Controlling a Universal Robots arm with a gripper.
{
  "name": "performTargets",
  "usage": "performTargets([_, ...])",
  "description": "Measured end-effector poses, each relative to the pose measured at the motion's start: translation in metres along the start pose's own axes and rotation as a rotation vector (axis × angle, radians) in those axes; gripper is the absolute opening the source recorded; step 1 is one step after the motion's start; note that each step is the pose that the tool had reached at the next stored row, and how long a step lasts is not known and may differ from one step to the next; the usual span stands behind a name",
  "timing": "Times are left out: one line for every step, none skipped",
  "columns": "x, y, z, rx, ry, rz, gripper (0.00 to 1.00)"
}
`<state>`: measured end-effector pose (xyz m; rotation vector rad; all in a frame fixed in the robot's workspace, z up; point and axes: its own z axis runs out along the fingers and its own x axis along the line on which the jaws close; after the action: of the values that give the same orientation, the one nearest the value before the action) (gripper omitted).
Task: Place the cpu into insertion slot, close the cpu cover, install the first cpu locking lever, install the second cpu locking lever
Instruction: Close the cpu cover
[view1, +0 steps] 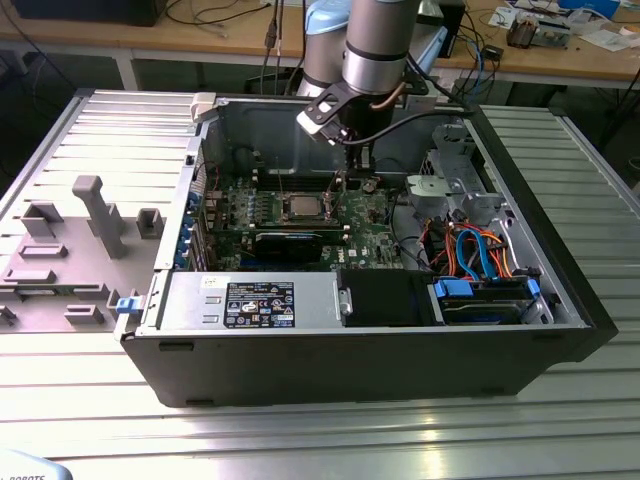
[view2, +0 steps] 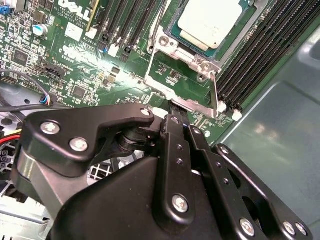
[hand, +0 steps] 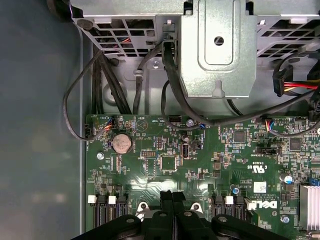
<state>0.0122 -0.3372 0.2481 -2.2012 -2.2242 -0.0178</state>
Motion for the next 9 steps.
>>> performTargets([0.0, -0.0002, 0.0, 0.0, 0.0, 0.0, 0.11])
performTargets([0.0, -0.0004, 0.0, 0.0, -0.0001, 0.0, 0.11])
performTargets([0.0, -0.0006, 0.0, 0.0, -0.0001, 0.0, 0.11])
performTargets([0.0, -0.0008, 0.0001, 0.0, 0.0, 0.0, 0.11])
performTargets([0.0, -0.001, 0.0001, 0.0, 0.0, 0.0, 0.11])
performTargets([0.0, -0.0012, 0.0001, 0.0, 0.0, 0.0, 0.11])
performTargets([0.0, -0.0015, 0.0001, 0.0, 0.0, 0.0, 0.11])
performTargets([0.0, -0.0019, 0.0001, 0.0, 0.0, 0.0, 0.11])
performTargets([0.0, -0.0022, 0.0002, 0.0, 0.0, 0.0, 0.11])
